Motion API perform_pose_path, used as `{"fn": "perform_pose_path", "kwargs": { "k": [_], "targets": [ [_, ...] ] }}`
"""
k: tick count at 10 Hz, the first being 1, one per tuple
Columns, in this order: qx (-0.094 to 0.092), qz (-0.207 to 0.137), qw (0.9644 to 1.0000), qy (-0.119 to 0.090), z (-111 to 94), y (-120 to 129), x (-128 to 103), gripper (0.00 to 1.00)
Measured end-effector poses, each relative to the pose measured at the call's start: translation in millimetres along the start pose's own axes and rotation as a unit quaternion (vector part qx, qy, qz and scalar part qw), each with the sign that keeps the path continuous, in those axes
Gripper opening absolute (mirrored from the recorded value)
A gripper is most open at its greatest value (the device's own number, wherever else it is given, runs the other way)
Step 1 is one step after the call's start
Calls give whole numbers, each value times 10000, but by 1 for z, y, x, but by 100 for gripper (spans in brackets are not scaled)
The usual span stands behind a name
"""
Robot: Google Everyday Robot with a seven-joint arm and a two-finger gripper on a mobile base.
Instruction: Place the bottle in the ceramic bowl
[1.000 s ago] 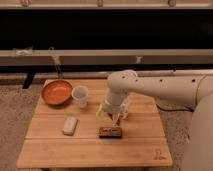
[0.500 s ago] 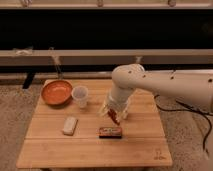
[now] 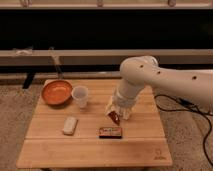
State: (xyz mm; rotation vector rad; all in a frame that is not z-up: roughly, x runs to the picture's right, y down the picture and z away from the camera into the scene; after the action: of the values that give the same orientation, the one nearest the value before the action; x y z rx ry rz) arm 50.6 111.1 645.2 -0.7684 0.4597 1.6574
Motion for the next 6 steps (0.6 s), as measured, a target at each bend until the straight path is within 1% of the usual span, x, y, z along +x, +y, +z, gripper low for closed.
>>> {"fn": "perform_pose_path", "kwargs": {
  "k": [2,3,5,6],
  "targets": [
    [271,-227,9993,-83,-2,-5,-1,65],
    [321,-267,9990,-128,-4,-5,-2,65],
    [502,-261,9980,-280,-14,-19,-16,65],
    [532,-288,9975,-352,-17,-20,-23,65]
  ]
}}
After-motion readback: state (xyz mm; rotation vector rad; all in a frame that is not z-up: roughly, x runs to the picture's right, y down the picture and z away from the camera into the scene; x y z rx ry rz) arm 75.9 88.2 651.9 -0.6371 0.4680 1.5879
